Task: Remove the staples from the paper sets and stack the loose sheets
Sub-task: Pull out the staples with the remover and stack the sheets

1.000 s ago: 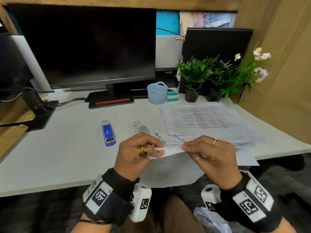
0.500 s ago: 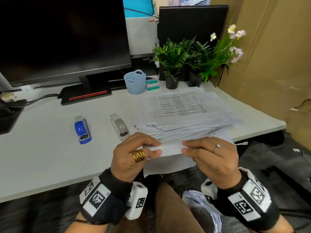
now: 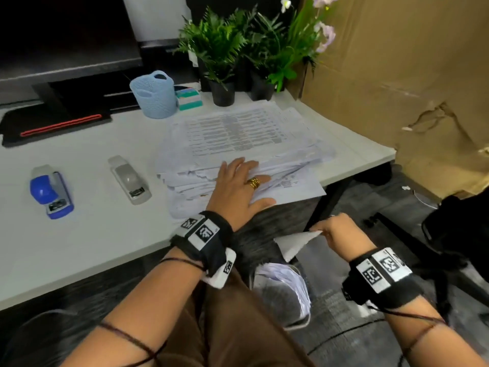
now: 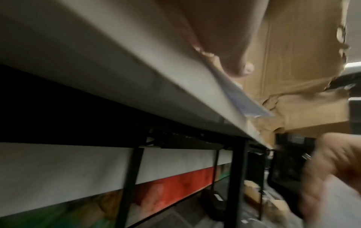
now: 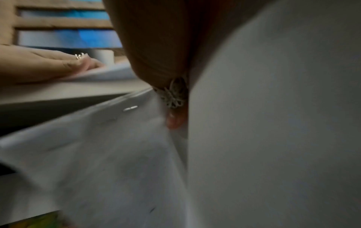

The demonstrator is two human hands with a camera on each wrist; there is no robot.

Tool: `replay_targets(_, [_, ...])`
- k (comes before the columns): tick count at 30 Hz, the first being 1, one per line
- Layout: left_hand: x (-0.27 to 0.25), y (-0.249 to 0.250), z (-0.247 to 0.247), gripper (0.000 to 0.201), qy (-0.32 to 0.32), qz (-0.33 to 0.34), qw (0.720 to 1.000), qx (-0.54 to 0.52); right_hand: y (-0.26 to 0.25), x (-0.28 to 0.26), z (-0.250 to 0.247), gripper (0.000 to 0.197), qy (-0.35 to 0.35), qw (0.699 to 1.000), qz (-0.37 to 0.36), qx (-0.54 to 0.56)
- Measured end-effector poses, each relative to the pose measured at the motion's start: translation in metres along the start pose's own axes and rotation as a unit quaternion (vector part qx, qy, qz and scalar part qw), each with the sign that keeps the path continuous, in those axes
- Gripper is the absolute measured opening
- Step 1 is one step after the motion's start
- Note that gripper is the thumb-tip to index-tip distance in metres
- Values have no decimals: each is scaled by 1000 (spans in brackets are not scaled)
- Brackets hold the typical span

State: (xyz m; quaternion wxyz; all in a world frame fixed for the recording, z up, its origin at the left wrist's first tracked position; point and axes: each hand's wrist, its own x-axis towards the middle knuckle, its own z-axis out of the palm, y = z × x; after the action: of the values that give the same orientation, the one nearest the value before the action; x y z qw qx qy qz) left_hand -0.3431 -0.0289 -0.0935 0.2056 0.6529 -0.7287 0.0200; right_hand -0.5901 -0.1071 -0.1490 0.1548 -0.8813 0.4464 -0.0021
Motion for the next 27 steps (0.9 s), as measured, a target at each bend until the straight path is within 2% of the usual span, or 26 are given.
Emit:
replay_targets(2, [6,1,6,65,-93,-53,991,80,11,3,17,40,-31,998,19,45])
replay_targets(3, [9,1,10,64,-115,-67,986,97,14,6,24,40,-51,996,25,65])
replay_targets(8, [13,-5,19,64,-120,-68,984,112,17,32,75,35,-127,987,24,100])
replay_targets(13, [13,-6,23,73,-116,-67,984,118,30,55,137,35,-173,982,34,68])
replay_targets(18, [14,-6,23,72,-110,-68,985,112,53,84,195,27,-153,986,70,14])
replay_targets(23, [14,-4,23,71,-111,-72,984,115,50,79,203,33,-98,990,98,38])
replay_targets(25, [14,-4,22,71,-110,-72,984,118,49,66,205,33,-54,994,52,80])
replay_targets(27, [13,-4,22,70,-108,-73,984,119,43,51,201,31,-52,995,-24,84])
